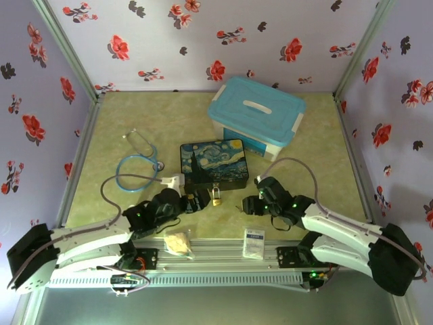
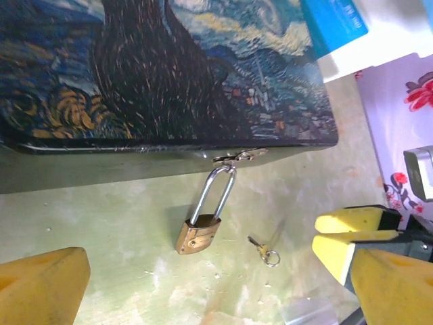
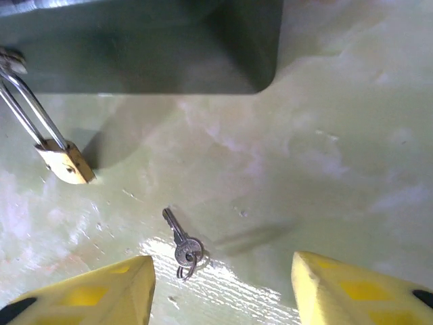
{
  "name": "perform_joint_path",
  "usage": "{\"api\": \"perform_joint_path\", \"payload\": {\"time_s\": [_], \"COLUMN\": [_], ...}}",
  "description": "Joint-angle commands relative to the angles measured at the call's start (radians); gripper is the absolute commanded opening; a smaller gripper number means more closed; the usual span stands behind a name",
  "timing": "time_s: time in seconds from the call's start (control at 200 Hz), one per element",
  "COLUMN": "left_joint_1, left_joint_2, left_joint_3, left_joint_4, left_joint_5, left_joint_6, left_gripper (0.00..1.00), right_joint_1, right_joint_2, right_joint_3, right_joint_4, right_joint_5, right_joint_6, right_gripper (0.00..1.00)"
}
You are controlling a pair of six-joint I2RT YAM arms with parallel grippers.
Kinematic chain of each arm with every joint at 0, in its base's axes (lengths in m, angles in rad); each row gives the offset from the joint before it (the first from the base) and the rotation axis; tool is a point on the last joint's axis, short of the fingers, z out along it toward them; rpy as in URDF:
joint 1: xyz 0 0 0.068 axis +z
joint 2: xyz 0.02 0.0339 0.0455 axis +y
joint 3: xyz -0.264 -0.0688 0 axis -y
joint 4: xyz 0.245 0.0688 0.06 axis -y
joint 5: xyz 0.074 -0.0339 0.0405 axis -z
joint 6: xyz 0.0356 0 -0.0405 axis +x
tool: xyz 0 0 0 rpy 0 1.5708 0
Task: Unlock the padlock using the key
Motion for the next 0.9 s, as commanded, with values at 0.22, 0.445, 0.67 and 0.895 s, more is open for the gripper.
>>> {"api": "perform_joint_path", "payload": {"time_s": [0.22, 0.445, 0.67, 0.895], "left_joint_1": [-0.059, -0.066, -0.066, -0.067], "left_joint_2": [0.152, 0.156, 0.139, 0.140], "left_joint_3": [0.021, 0.010, -0.006, -0.013], "left_joint_4": [0.209, 0.214, 0.205, 0.204], "left_joint_5": [-0.076, -0.094, -0.103, -0.107], "left_joint_6": [-0.046, -0.046, -0.055, -0.061], "left_gripper": [0.98, 0.98, 0.98, 0.98], "right_joint_1": [0.100, 0.148, 0.168, 0.194], "right_joint_2": [0.139, 0.157, 0.194, 0.247], "right_joint_3": [0.035, 0.026, 0.027, 0.049], "right_joint_4": [0.039, 0.073, 0.108, 0.070], "right_joint_5": [0.056, 0.077, 0.112, 0.164], "right_joint_6": [0.025, 0.056, 0.068, 0.061], "right_gripper": [0.48, 0.43, 0.41, 0.35]}}
